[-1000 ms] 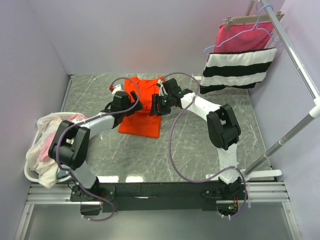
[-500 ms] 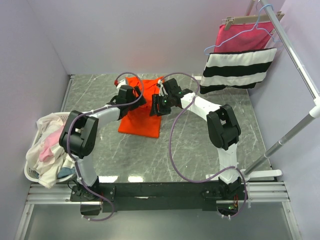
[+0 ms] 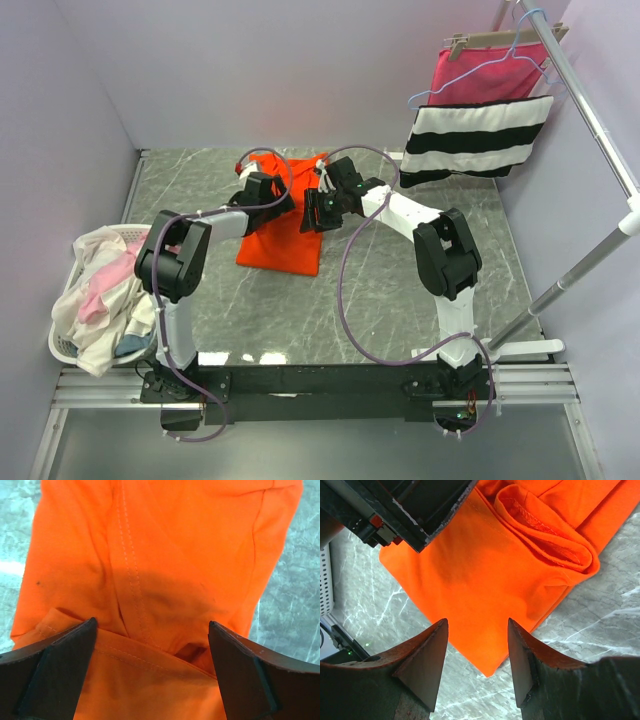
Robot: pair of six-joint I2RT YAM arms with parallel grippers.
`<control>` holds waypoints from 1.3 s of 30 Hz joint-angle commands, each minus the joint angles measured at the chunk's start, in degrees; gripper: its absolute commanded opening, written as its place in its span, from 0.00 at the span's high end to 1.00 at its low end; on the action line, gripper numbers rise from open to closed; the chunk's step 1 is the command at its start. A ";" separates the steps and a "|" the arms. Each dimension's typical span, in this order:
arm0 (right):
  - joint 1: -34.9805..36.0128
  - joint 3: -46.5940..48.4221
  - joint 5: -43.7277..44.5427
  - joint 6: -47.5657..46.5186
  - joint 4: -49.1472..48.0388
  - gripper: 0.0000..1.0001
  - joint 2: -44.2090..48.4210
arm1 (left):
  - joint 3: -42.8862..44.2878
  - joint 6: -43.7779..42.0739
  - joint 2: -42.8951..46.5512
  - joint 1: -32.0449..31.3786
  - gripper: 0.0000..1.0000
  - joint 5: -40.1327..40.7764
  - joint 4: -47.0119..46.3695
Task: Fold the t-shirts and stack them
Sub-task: Fold the folded rectangular tshirt in 1/3 of the way, then grab one side of the 2/3 rectangular tshirt with both arms
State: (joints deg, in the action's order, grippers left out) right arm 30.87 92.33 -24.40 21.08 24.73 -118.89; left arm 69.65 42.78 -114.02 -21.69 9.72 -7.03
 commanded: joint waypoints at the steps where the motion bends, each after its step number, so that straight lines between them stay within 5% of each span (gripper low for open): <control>1: -0.37 0.48 2.25 -0.87 -0.65 0.42 0.67 | -2.49 0.11 2.65 0.51 0.01 4.16 -1.14; 12: -1.87 -6.20 5.51 -0.43 -2.93 0.41 5.60 | -2.85 -3.59 18.04 0.60 0.00 15.51 8.94; 25: -1.87 -16.92 -0.02 3.26 -9.26 0.41 8.85 | -23.66 3.71 27.00 0.60 0.01 12.34 10.81; 39: 1.20 -21.94 -5.39 7.13 -13.83 0.41 6.83 | -33.34 3.27 29.99 0.69 0.01 7.87 5.99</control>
State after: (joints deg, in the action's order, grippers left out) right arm 30.26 70.96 -28.67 26.94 12.60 -113.16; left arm 38.98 46.11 -85.76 -21.12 21.23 2.98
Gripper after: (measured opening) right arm 0.592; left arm 0.995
